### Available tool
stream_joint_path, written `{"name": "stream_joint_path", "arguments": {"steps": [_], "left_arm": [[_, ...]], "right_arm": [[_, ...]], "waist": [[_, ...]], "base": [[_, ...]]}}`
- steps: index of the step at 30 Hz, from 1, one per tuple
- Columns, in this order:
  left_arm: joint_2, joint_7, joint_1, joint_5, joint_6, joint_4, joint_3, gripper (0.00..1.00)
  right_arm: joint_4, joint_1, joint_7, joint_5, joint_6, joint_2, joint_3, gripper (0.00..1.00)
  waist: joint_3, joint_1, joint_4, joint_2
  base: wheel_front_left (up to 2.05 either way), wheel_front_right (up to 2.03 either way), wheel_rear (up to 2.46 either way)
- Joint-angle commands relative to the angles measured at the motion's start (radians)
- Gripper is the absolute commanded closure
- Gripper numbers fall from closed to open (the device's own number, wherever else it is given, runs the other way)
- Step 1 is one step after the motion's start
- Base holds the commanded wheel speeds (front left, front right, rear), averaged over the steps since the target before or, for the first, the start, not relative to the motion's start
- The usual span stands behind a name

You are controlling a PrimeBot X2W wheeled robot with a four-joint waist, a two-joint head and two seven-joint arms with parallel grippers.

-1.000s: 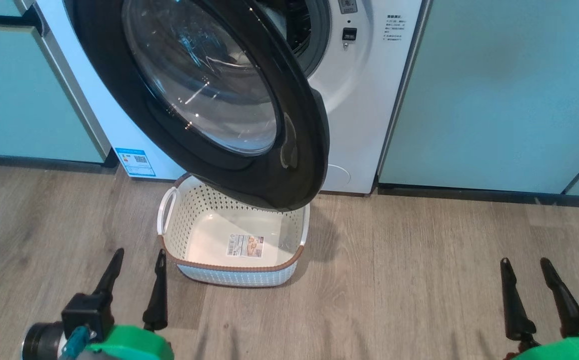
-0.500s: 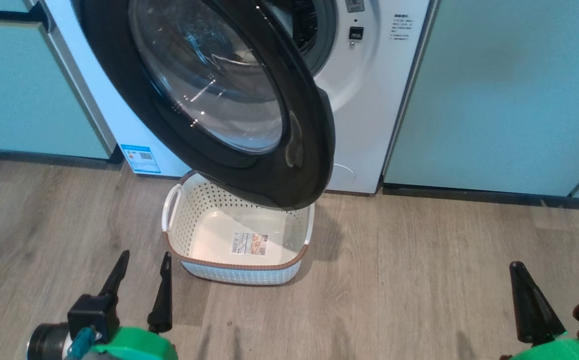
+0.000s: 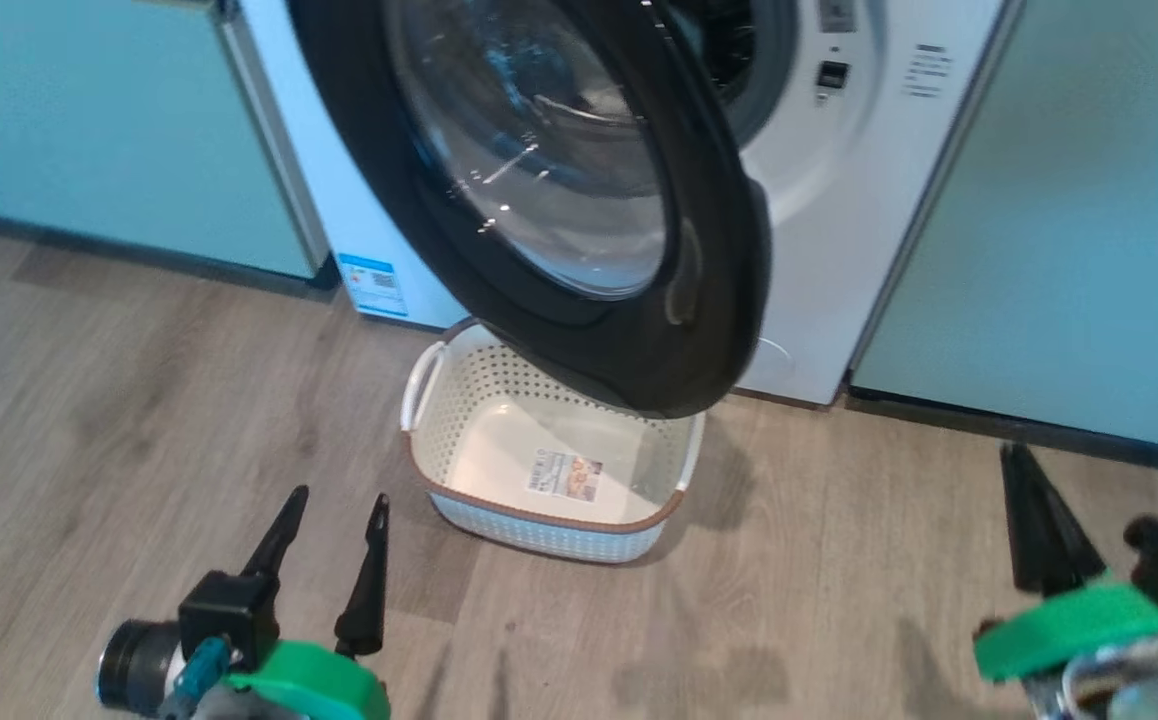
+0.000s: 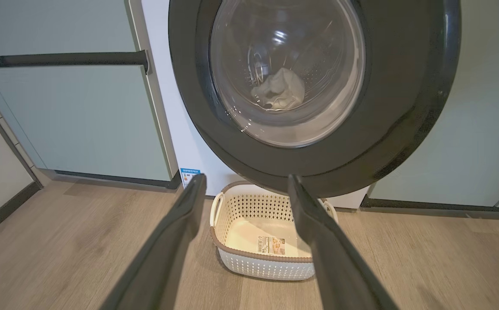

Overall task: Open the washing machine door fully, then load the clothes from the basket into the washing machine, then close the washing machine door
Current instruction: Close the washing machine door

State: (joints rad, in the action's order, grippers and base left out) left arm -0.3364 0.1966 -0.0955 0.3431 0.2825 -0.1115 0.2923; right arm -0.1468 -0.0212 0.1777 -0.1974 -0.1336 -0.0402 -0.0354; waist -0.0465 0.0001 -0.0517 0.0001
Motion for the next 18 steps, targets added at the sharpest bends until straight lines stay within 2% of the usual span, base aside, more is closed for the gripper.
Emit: {"name": "stream_joint_path", "arguments": {"steps": [1, 7, 13, 18], "left_arm": [[-0.009, 0.003, 0.058, -0.012, -0.008, -0.021, -0.034, 0.0], [-0.004, 0.004, 0.073, -0.013, -0.02, 0.0, -0.013, 0.0], [-0.002, 0.005, 0.087, -0.014, -0.027, 0.008, 0.002, 0.0], [-0.002, 0.008, 0.096, -0.015, -0.032, 0.013, 0.01, 0.0]], "right_arm": [[0.014, -0.084, 0.018, -0.005, 0.003, -0.01, -0.03, 1.0], [0.005, -0.256, 0.047, -0.008, 0.003, -0.013, -0.054, 1.0], [0.087, -0.434, 0.056, -0.004, 0.003, -0.023, -0.074, 1.0], [0.153, -0.549, 0.03, -0.01, 0.003, -0.024, -0.148, 1.0]], "waist": [[0.002, -0.0001, -0.029, -0.0001], [0.009, -0.0001, -0.07, -0.0001], [0.012, -0.0001, -0.096, -0.0001], [0.015, -0.0001, -0.115, -0.0001]], "base": [[0.0, 0.0, 0.0], [0.0, 0.0, 0.0], [0.0, 0.0, 0.0], [0.0, 0.0, 0.0]]}}
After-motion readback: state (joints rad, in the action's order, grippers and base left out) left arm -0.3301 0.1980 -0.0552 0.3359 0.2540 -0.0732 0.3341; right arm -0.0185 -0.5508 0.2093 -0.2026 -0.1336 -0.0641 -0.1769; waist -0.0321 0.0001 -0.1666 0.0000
